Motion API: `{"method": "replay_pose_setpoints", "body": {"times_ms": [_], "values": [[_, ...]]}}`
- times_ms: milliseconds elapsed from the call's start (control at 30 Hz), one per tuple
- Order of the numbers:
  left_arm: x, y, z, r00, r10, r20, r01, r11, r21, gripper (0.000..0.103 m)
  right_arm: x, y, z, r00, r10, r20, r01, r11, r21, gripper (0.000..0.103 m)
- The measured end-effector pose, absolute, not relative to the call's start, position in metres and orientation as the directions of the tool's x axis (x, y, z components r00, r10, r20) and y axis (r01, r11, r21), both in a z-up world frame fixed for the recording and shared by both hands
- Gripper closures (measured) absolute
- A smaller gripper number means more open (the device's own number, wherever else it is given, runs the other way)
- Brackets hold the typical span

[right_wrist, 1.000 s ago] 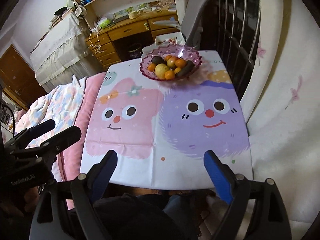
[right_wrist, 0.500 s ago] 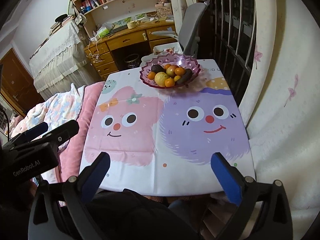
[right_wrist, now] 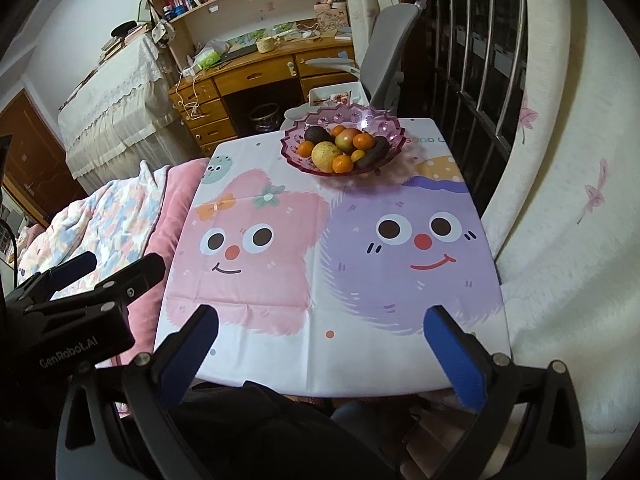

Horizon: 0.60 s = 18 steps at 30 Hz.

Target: Organize fruits

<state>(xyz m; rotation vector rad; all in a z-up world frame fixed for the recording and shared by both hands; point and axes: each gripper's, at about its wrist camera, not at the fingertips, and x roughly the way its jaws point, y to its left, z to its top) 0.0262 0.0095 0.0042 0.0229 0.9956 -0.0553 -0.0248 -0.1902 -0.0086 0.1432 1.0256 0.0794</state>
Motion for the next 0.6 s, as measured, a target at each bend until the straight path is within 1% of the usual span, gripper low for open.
{"method": "replay_pose_setpoints", "body": {"times_ms": [600], "values": [[0.0295, 0.0129, -0.0008, 0.531, -0.041, -0.847, 0.063, 0.998, -0.009, 0.001, -0.0189, -0.1877, -0.0112, 0.506, 0.138, -0.851, -0.006, 0.988, 0.157, 0.000]]}}
